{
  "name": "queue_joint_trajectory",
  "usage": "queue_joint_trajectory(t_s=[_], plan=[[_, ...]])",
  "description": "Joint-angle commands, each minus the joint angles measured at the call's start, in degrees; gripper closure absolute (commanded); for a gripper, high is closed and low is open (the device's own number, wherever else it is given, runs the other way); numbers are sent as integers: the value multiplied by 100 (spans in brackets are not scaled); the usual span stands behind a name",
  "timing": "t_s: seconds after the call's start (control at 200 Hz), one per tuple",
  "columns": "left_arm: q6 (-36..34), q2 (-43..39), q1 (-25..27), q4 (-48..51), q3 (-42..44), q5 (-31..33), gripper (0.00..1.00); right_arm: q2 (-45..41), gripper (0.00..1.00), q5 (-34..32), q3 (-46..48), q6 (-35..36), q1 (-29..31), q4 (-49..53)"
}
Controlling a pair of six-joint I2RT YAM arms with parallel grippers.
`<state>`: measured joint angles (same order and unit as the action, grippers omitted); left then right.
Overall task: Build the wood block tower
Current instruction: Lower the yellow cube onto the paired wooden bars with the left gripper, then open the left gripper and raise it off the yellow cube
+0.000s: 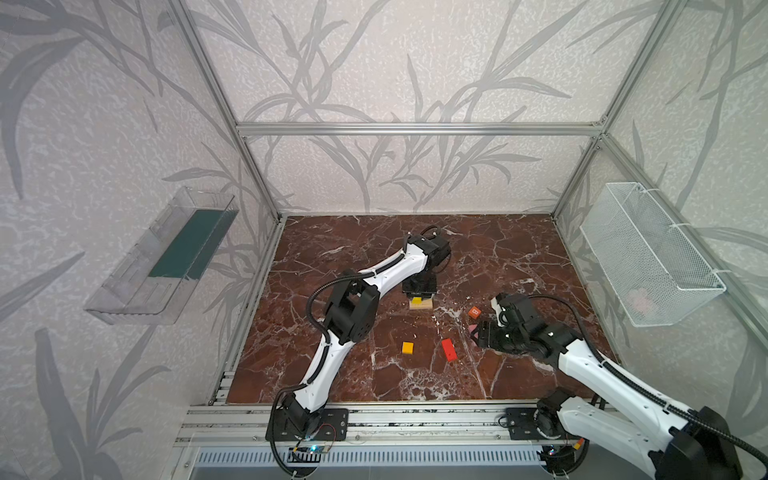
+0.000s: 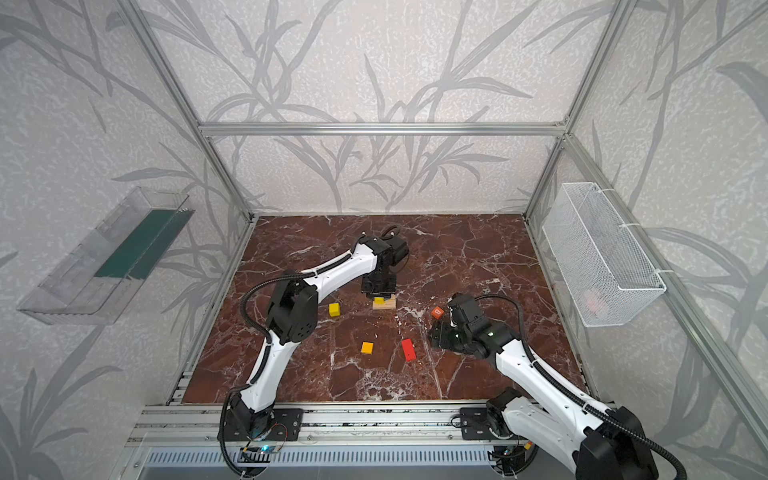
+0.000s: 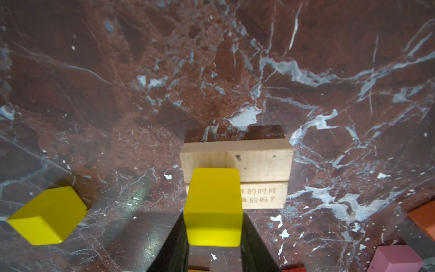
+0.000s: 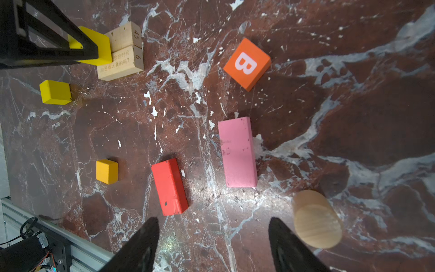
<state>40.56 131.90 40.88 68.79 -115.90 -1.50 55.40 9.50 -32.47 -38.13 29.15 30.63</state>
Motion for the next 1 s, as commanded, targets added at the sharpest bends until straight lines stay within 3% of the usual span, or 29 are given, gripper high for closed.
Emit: queue_joint_trajectory(t_s=[0.0, 0.23, 0.555, 0.82, 0.995], plan=[[69, 94, 34, 240, -154, 145, 63, -72, 26, 28, 96, -58, -26, -56], [67, 44, 34, 249, -139, 130, 53, -116, 26, 17, 102, -81, -24, -28], [-69, -464, 25, 314, -145, 266, 52, -110, 26, 75, 9, 27, -24, 45], [-318, -514, -84, 1044, -1133, 474, 52, 110, 27, -51, -436, 365, -23, 410], [-452, -703, -203, 1163, -1213, 422, 52, 115, 28, -328, -651, 460, -27, 590]])
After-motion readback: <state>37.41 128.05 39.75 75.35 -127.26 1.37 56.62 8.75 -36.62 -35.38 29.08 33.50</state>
